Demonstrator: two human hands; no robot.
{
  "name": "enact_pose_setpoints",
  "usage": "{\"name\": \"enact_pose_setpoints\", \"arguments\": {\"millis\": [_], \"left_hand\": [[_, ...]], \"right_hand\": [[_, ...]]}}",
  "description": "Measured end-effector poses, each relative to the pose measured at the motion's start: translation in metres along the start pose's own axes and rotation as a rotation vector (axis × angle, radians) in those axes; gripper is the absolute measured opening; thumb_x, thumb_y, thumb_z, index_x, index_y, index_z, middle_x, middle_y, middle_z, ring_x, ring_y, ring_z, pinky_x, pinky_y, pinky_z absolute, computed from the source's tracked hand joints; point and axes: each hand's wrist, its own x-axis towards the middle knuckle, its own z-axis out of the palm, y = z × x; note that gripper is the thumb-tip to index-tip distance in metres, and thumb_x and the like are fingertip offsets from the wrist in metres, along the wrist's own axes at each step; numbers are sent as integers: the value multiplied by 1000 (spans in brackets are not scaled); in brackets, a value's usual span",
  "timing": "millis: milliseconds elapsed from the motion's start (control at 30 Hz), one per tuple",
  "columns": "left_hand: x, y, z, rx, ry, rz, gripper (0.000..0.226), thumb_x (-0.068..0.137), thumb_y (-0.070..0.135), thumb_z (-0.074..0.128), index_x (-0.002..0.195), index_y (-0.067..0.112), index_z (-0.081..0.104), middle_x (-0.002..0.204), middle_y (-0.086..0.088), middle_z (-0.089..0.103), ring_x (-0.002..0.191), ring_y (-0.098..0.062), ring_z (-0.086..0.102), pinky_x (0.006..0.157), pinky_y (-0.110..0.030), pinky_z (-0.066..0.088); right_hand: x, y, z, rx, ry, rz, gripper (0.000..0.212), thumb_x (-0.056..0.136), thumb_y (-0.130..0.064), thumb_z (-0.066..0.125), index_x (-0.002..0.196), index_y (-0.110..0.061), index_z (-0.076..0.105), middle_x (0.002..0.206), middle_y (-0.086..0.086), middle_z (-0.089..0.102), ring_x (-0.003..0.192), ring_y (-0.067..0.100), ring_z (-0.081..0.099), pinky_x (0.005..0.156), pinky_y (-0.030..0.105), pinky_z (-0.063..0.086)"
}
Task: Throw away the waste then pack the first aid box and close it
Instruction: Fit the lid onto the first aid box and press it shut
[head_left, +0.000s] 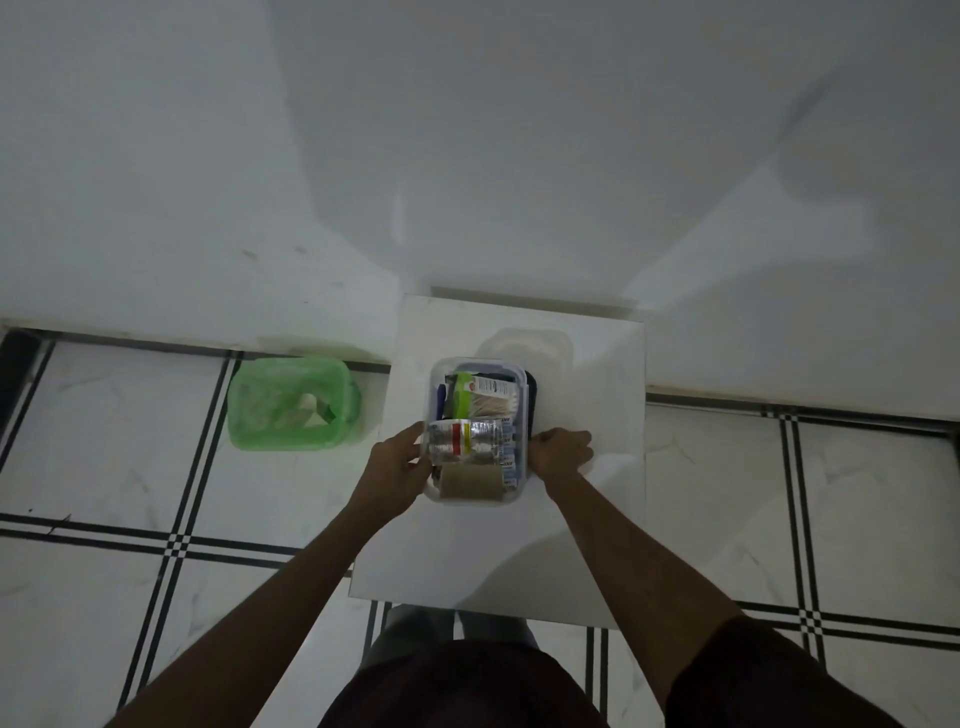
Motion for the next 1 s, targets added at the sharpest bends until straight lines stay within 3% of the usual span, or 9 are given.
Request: {"name": "enact_pose_setpoints", "arguments": {"millis": [133, 233, 367, 500, 600, 667, 767, 867, 1000], "left_hand": [[2, -8, -6, 17, 2, 24, 46, 88, -1, 53, 124, 28, 55, 88, -8, 75, 69, -25, 71, 57, -45, 60], [3, -5, -7, 6, 17, 9, 51, 86, -4, 51, 118, 35, 54, 86, -12, 75, 71, -31, 71, 58, -46, 60], [8, -2, -4, -20, 19, 13, 50, 84, -3, 50, 117, 34, 58, 88, -13, 76, 71, -32, 71, 56, -50, 59], [14, 3, 7, -25, -11, 4, 43, 87, 1, 52, 126, 19, 57, 97, -16, 74, 76, -26, 72, 59, -49, 60], [18, 6, 14, -25, -18, 9, 39, 89, 4, 53, 126, 15, 58, 95, -15, 73, 75, -20, 71, 59, -47, 60], [19, 7, 18, -53, -12, -23, 38, 89, 4, 55, 125, 13, 58, 95, -15, 73, 73, -17, 70, 61, -46, 61], [20, 7, 20, -78, -7, -57, 43, 86, 2, 60, 128, 14, 57, 98, -15, 73, 80, -24, 71, 64, -46, 61], [21, 1, 17, -65, -28, -72, 49, 84, -3, 58, 131, 11, 54, 99, -17, 72, 81, -29, 70, 64, -40, 62], [20, -9, 14, -103, 116, -84, 35, 91, 7, 52, 125, 13, 59, 98, -12, 72, 86, -26, 69, 72, -42, 61]], "right_hand": [[6, 12, -5, 205, -50, -108, 29, 92, -25, 55, 71, -6, 62, 88, 14, 54, 93, 30, 56, 94, 49, 50], [10, 27, -25, 461, -60, -85, 20, 93, -24, 55, 91, -5, 53, 91, 11, 58, 91, 32, 60, 87, 57, 54], [-11, 28, -63, 515, -60, -178, 39, 84, -20, 68, 118, -14, 50, 102, 11, 63, 94, 26, 63, 83, 43, 57], [-40, 8, -74, 304, 128, -451, 30, 84, -15, 67, 112, -7, 60, 76, 4, 64, 65, 12, 59, 55, 11, 46], [-68, -14, -58, 219, 199, -580, 32, 83, -19, 69, 113, -10, 60, 75, -1, 66, 59, 7, 59, 52, 4, 45], [-79, -23, -36, 126, 247, -640, 38, 83, -24, 67, 117, -13, 56, 88, 6, 72, 68, 16, 66, 64, 20, 56], [-87, -30, 3, -31, 329, -730, 35, 84, -28, 63, 114, -11, 56, 88, 8, 70, 76, 23, 66, 75, 34, 57], [-91, -33, 33, -192, 445, -811, 36, 76, -23, 72, 107, -8, 62, 72, 8, 72, 66, 24, 69, 83, 41, 56], [-87, -33, 39, -120, 389, -897, 22, 88, -26, 60, 98, -8, 65, 76, 9, 72, 71, 24, 69, 83, 44, 56]]}}
